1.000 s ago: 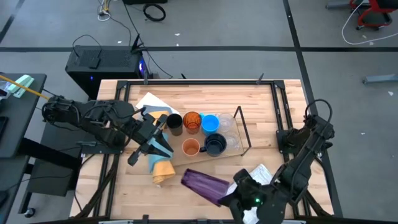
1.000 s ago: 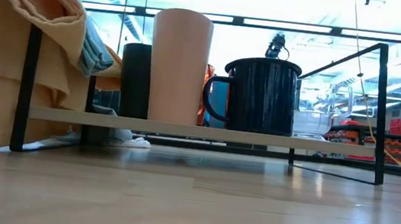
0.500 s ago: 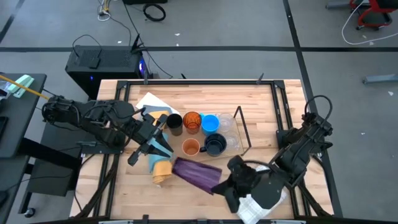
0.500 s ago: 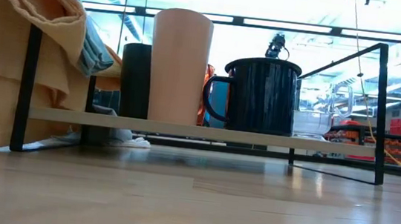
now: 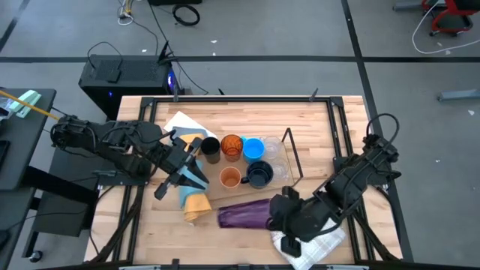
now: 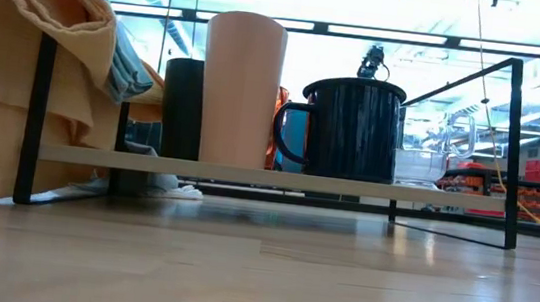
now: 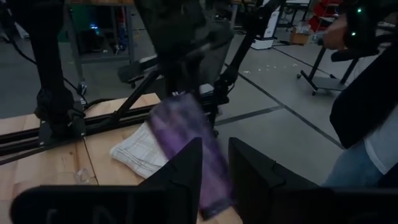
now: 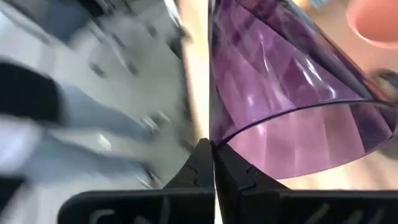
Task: Stack small to large cups/mugs on shelf
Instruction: Put the violet cup on the shelf
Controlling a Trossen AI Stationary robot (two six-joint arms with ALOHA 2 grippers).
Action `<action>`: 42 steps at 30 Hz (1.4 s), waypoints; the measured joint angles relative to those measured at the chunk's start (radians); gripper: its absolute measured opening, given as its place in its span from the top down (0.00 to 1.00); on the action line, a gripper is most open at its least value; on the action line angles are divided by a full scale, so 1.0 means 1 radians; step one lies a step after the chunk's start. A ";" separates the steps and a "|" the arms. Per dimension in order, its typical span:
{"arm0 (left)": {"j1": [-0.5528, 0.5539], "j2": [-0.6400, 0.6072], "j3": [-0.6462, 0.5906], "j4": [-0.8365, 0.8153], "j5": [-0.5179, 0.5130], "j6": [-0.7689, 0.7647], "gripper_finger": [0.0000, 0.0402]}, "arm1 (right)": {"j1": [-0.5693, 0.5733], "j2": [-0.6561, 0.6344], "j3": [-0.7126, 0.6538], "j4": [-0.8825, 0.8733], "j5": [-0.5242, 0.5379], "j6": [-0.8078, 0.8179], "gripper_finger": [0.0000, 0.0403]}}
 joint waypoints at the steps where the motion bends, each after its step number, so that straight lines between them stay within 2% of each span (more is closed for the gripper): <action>1: 0.000 0.000 0.000 0.000 -0.008 -0.003 0.79 | -0.002 0.000 0.000 -0.058 -0.012 -0.025 1.00; 5: 0.000 0.000 0.000 0.000 -0.027 -0.030 0.78 | 0.000 0.000 0.000 -0.296 -0.015 -0.112 1.00; 8: 0.000 0.000 0.000 0.000 -0.042 -0.052 0.77 | 0.001 0.000 0.010 -0.392 0.009 -0.186 1.00; 11: 0.000 0.000 0.000 0.000 -0.067 -0.058 0.78 | 0.002 0.000 0.040 -0.395 0.048 -0.279 1.00; 16: 0.000 0.000 0.000 0.001 -0.096 -0.059 0.80 | 0.013 0.027 0.158 -0.428 0.048 -0.434 1.00; 21: 0.000 0.000 0.000 0.002 -0.109 -0.062 0.79 | 0.034 0.114 0.266 -0.432 0.057 -0.762 1.00; 27: 0.017 0.000 0.000 0.003 -0.125 -0.116 0.78 | 0.035 0.196 0.261 -0.435 0.109 -0.992 1.00; 31: 0.025 0.000 0.000 0.002 -0.126 -0.140 0.79 | 0.003 0.210 0.231 -0.435 0.124 -1.035 1.00; 36: 0.026 0.000 0.000 -0.005 -0.124 -0.159 0.79 | -0.069 0.207 0.204 -0.435 0.058 -1.030 1.00; 42: 0.026 0.000 0.000 -0.078 -0.124 -0.205 0.77 | -0.129 0.238 0.108 -0.436 -0.113 -1.045 1.00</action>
